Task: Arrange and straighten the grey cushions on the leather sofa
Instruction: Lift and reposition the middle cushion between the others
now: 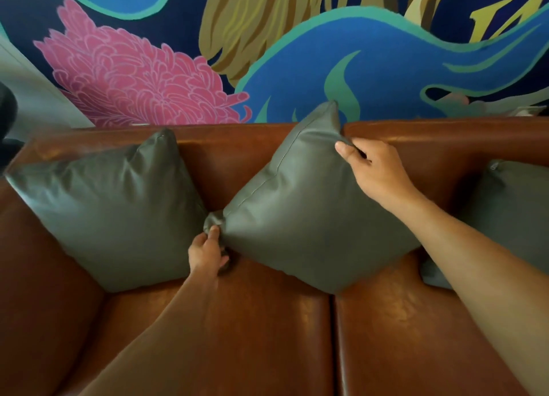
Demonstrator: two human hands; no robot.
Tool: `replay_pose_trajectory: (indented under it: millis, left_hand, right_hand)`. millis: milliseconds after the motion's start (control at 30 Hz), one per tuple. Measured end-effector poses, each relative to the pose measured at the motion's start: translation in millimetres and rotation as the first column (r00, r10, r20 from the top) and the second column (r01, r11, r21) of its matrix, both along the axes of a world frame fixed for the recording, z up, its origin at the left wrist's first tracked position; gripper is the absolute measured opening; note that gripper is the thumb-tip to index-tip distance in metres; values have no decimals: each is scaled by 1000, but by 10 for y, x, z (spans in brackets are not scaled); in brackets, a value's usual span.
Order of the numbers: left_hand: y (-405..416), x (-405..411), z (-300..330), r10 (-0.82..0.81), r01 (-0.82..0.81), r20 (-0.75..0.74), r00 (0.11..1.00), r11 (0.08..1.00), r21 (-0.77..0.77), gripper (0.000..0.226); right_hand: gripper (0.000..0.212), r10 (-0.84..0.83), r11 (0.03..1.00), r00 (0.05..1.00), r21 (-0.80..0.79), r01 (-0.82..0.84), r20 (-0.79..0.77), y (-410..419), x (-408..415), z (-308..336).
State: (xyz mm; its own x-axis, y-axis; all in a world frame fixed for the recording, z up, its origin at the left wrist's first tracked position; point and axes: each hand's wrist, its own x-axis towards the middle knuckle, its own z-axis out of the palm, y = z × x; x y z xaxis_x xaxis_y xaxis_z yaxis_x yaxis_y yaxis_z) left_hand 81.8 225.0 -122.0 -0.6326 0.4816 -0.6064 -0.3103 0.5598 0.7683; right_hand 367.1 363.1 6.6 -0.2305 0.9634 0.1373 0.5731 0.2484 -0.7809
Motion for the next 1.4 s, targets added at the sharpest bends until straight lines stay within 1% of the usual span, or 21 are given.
replay_pose_trajectory:
  millis: [67,133,200,267,300,400,467,533,600,633,667,767,867,900,1000,1033,1067,1167,1233,1333,1400]
  left_hand:
    - [154,-73,222,0,6,-105,994,998,61,36]
    - [339,-79,422,-42,65,-252,967,994,83,27]
    - [527,2,650,-48,103,-375,926,986,128,25]
    - [730,140,862,-33,131,-467,884,975,179,26]
    - [818,210,977,-30,147,-504,863,970,193,25]
    - [1075,439,1191,-50,187,-556,830,964,191,23]
    - [1180,497,1152,-120,216,-576,809,971,102,23]
    - [1227,546,1047,-237,276,-589,772,961,-25,29]
    - [1233,639,984,-318,330,-616,721,939,-99,41]
    - [1238,696,967,-328,340,-647,688,934,-111,44]
    - [1239,743,964,-325,341,-678,659,933,-117,46]
    - [1249,898,985,-297,299,-745,597,944,-138,39]
    - [1259,967,1007,-294,257,-791,537,950,-178,30]
    - [1268,987,1023,-305,251,-803,512,947,-199,28]
    - [1306,992,1078,-356,236,-819,450,932,-276,28]
    - [1328,957,1087,-367,225,-812,453,929,-294,29]
    - [1346,915,1090,-365,209,-798,480,931,-300,29]
    - [1484,782,1025,-271,144,-727,631,962,-233,30]
    - [1547,757,943,-203,104,-682,703,977,-184,27]
    - [1526,799,846,-168,103,-649,742,985,-137,27]
    - [1449,845,791,-205,178,-657,725,978,-108,34]
  right_hand:
    - [49,-48,999,993,-26,45,-108,-28,150,16]
    - [48,-127,992,973,-50,119,-191,-54,307,-26]
    - [45,-256,966,919,-124,229,-299,-64,463,-68]
    - [30,-376,923,834,-240,300,-404,-54,645,-137]
    - [24,-410,906,810,-291,309,-420,-65,716,-179]
    - [22,-482,852,785,-417,317,-389,-65,916,-356]
    - [22,-525,802,765,-517,298,-373,-73,956,-422]
    - [22,-574,730,741,-629,268,-350,-61,981,-437]
    - [56,-618,655,715,-717,239,-326,-43,1023,-429]
    - [70,-637,636,699,-734,240,-324,-14,1065,-437]
    - [74,-647,632,689,-736,244,-327,18,1104,-435]
    - [61,-681,596,672,-753,279,-291,156,1239,-444]
    - [33,-690,572,708,-715,402,-154,289,1338,-468]
    - [29,-679,576,726,-692,435,-110,343,1383,-506]
    - [31,-631,604,775,-643,471,-25,439,1488,-555]
    - [31,-621,616,783,-631,472,-20,465,1498,-569]
    - [32,-618,624,786,-625,469,-27,479,1500,-572]
    - [35,-654,622,752,-623,474,-81,620,1468,-571]
    - [34,-691,591,717,-641,490,-89,719,1405,-549]
    - [34,-728,567,683,-603,562,-48,775,1310,-500]
    - [31,-703,591,710,-539,600,21,732,1256,-484]
